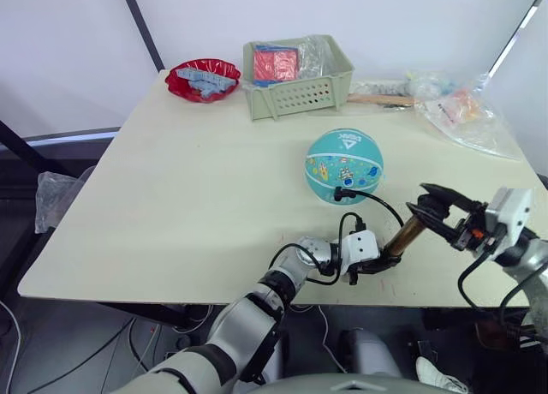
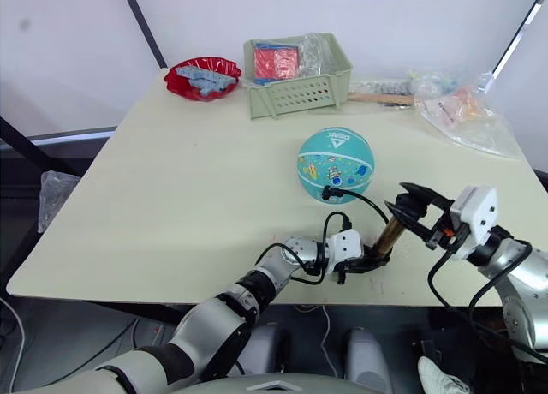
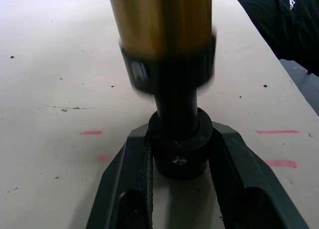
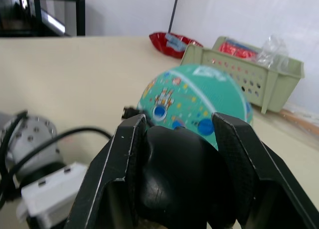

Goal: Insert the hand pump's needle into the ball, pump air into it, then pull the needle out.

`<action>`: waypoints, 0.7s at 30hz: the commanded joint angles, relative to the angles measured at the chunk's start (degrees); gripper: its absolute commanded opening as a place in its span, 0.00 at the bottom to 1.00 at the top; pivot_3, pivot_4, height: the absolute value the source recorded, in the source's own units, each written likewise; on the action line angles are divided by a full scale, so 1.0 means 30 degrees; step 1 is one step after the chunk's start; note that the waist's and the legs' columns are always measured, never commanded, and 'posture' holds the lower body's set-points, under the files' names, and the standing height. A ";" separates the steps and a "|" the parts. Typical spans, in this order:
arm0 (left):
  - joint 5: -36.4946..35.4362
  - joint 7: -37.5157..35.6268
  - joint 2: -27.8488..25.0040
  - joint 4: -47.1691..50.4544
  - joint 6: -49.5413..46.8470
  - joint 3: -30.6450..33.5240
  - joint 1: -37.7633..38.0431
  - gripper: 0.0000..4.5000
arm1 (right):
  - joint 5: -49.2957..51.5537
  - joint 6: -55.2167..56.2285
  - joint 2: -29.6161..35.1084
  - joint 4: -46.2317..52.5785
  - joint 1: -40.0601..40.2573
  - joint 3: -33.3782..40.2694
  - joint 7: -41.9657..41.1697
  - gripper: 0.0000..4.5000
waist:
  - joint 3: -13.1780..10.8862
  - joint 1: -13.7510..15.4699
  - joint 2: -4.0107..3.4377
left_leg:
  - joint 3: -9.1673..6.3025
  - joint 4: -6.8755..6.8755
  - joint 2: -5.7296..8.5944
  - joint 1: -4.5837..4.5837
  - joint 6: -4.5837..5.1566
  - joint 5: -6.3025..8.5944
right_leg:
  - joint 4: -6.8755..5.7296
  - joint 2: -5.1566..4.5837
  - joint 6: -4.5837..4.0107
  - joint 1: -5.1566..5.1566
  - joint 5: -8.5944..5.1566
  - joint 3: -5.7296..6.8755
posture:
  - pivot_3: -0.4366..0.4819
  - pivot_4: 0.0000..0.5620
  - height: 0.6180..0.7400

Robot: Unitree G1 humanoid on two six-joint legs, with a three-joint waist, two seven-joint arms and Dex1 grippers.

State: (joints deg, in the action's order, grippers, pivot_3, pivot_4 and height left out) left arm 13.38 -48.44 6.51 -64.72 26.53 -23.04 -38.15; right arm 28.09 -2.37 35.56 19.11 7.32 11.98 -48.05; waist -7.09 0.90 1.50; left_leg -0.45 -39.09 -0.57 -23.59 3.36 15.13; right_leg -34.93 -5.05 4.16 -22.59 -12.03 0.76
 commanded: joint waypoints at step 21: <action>0.1082 -0.0538 -0.0595 -0.1047 -0.0517 -0.0854 0.0554 0.24 | 0.7813 -0.5781 0.4828 0.0953 -0.4284 0.7319 0.0511 0.36 | -0.0245 0.0019 -0.0295 | 0.0032 -0.0004 0.0041 -0.0050 0.0002 -0.0001 | 0.0004 -0.0050 0.0005 -0.0026 0.0005 -0.0016 | 0.48 0.27 1.00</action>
State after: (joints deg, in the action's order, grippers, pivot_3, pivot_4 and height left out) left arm 13.15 -49.06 6.86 -63.99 26.80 -23.00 -38.90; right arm 48.84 -20.56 48.51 20.49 -2.21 26.06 -49.81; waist -7.82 0.96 0.61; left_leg -0.35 -39.11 -0.45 -23.74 3.37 15.13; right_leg -34.92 -5.21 4.18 -22.67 -12.01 0.71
